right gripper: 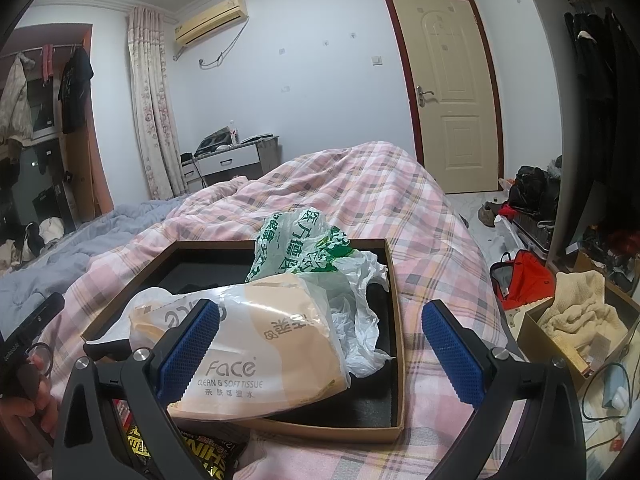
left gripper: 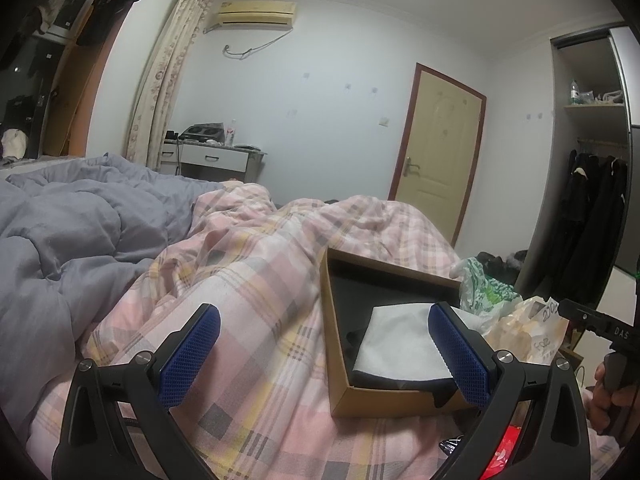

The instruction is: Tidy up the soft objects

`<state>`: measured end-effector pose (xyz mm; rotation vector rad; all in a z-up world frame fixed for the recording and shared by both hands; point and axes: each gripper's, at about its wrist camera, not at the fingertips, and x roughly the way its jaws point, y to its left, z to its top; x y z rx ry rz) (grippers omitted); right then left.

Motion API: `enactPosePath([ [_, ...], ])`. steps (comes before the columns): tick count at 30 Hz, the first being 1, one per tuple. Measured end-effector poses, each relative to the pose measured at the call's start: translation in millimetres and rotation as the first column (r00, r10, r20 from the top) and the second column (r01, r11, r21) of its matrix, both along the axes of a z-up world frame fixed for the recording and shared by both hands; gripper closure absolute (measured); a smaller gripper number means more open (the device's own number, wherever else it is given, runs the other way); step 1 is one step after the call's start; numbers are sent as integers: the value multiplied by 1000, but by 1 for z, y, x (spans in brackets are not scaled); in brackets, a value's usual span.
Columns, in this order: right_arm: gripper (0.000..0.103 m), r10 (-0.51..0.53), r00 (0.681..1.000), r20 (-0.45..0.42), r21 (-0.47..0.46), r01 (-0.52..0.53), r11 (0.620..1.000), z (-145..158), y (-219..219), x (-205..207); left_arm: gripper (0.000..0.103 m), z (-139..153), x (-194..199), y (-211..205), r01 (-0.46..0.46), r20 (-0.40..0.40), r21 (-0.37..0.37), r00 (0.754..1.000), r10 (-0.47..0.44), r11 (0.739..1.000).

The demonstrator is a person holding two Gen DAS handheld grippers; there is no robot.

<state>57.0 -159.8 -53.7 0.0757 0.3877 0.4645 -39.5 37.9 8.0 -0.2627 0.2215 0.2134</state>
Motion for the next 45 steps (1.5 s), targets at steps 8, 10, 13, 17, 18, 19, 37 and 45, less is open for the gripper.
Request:
enactPosePath([
  [8, 2, 0, 1000, -1, -1, 0, 1000, 0, 0, 0, 0, 0, 1, 0, -1, -1, -3, 1000, 1, 1000],
  [10, 2, 0, 1000, -2, -1, 0, 1000, 0, 0, 0, 0, 0, 1, 0, 0, 0, -2, 1000, 0, 1000],
  [13, 2, 0, 1000, -1, 0, 0, 1000, 0, 0, 0, 0, 0, 1, 0, 0, 0, -2, 1000, 0, 1000],
  [17, 2, 0, 1000, -1, 0, 0, 1000, 0, 0, 0, 0, 0, 1, 0, 0, -1, -2, 1000, 0, 1000],
  [18, 2, 0, 1000, -1, -1, 0, 1000, 0, 0, 0, 0, 0, 1, 0, -1, -1, -2, 1000, 1, 1000],
  [19, 2, 0, 1000, 0, -1, 0, 1000, 0, 0, 0, 0, 0, 1, 0, -2, -2, -3, 1000, 2, 1000],
  [37, 2, -6, 1000, -10, -3, 6, 1000, -2, 0, 2, 0, 130, -156, -77, 84, -109, -251, 987, -114, 964],
  [45, 2, -11, 1000, -21, -5, 11, 1000, -3, 0, 3, 0, 147, -187, -95, 118, -2, -200, 993, -121, 973],
])
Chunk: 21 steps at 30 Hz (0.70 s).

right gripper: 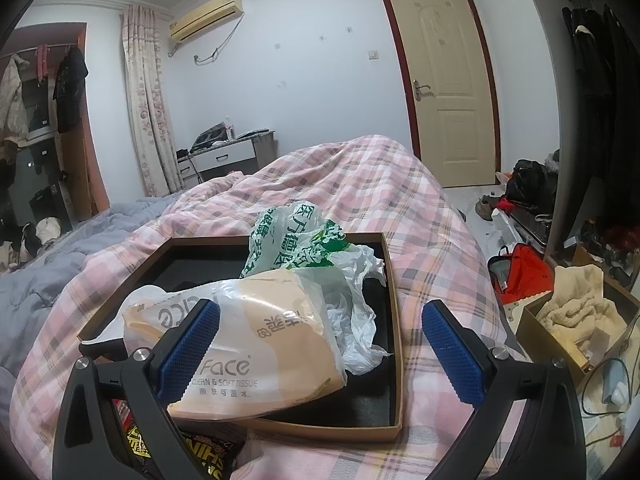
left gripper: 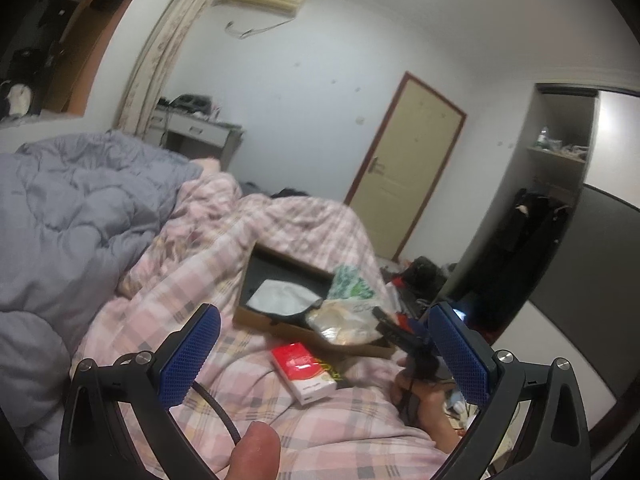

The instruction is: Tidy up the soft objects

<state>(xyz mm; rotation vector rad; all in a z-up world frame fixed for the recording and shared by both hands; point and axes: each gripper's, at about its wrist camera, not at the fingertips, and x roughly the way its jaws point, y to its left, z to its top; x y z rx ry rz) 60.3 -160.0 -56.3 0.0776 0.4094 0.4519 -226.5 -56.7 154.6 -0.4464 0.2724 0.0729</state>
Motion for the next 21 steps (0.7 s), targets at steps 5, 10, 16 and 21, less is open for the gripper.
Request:
enactPosePath([
  [5, 2, 0, 1000, -1, 4, 0, 1000, 0, 0, 0, 0, 1, 2, -4, 1, -15, 2, 1000, -1, 1000],
  [10, 2, -1, 1000, -1, 7, 1, 1000, 1, 0, 1, 0, 2, 0, -5, 4, 5, 7, 1000, -4, 1000],
  [16, 2, -1, 1000, -2, 8, 1, 1000, 1, 0, 1, 0, 3, -2, -8, -5, 24, 13, 1000, 5, 1000],
  [21, 2, -1, 1000, -1, 7, 1, 1000, 1, 0, 1, 0, 5, -2, -13, -6, 32, 38, 999, 5, 999],
])
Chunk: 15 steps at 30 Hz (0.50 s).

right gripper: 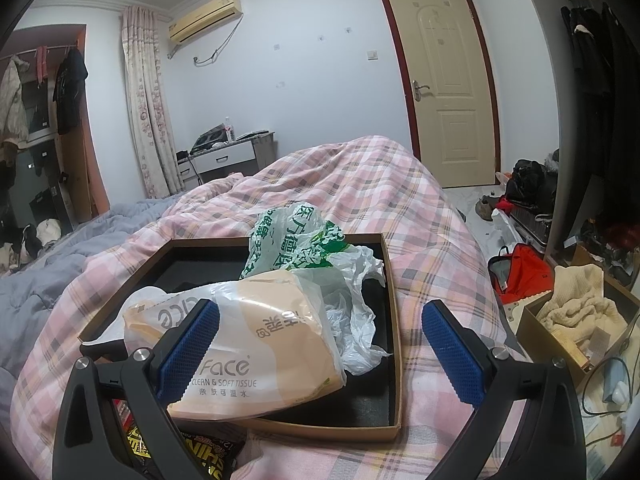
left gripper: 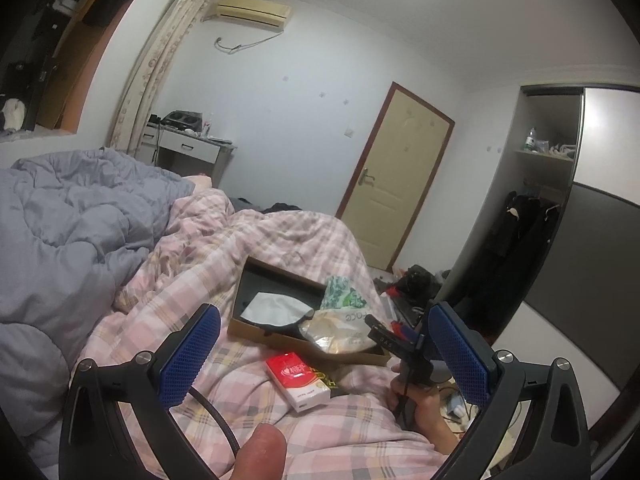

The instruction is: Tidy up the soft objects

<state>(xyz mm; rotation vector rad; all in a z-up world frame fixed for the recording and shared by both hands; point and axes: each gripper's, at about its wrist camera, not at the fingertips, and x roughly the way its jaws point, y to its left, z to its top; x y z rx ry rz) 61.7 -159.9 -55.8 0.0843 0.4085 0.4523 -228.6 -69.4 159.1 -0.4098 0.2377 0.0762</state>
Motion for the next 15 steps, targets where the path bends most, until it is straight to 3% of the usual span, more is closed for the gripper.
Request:
enactPosePath([
  [15, 2, 0, 1000, -3, 3, 0, 1000, 0, 0, 0, 0, -3, -1, 4, 2, 11, -18, 1000, -2, 1000],
])
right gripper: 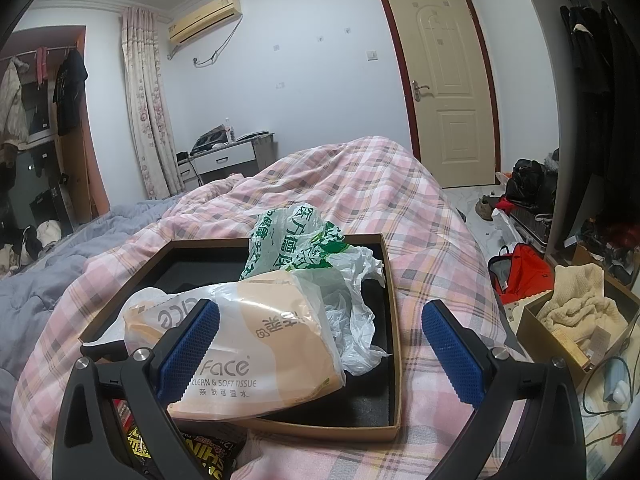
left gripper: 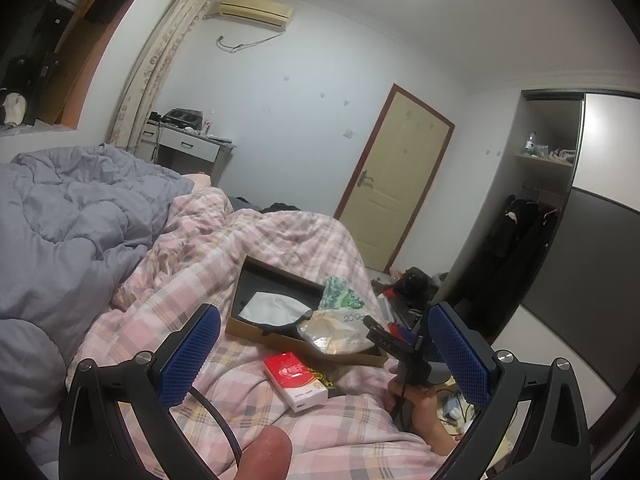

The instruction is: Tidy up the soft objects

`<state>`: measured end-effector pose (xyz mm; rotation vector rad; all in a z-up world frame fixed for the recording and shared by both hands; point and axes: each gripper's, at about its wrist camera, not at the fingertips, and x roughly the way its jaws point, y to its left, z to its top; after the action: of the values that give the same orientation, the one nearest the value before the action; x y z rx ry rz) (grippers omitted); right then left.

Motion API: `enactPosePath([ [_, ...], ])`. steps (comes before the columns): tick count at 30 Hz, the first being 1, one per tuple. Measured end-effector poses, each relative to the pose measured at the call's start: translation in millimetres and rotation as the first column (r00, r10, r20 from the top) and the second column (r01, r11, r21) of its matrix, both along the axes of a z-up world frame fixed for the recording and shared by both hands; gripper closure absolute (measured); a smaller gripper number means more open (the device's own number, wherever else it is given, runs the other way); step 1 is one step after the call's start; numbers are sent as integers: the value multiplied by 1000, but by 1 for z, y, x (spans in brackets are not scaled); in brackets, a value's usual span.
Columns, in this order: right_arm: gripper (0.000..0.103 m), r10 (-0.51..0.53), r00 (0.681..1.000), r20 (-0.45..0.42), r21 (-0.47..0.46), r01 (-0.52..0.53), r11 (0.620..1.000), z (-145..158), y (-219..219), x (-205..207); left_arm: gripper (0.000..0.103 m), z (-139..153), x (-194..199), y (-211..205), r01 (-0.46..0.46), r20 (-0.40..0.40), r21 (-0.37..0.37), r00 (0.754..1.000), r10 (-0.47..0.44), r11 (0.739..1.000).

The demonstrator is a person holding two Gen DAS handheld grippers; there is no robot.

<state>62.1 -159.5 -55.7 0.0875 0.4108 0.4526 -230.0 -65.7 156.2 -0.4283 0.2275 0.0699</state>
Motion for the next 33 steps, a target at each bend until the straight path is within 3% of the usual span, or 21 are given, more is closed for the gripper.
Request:
enactPosePath([
  [13, 2, 0, 1000, 1, 0, 0, 1000, 0, -1, 0, 0, 1, 0, -6, 15, 7, 21, 1000, -15, 1000],
  [18, 2, 0, 1000, 2, -1, 0, 1000, 0, -1, 0, 0, 0, 5, -7, -8, 1, 20, 1000, 8, 1000],
  [33, 2, 0, 1000, -1, 2, 0, 1000, 0, -1, 0, 0, 2, -16, 11, -101, 83, -34, 991, 104, 994],
])
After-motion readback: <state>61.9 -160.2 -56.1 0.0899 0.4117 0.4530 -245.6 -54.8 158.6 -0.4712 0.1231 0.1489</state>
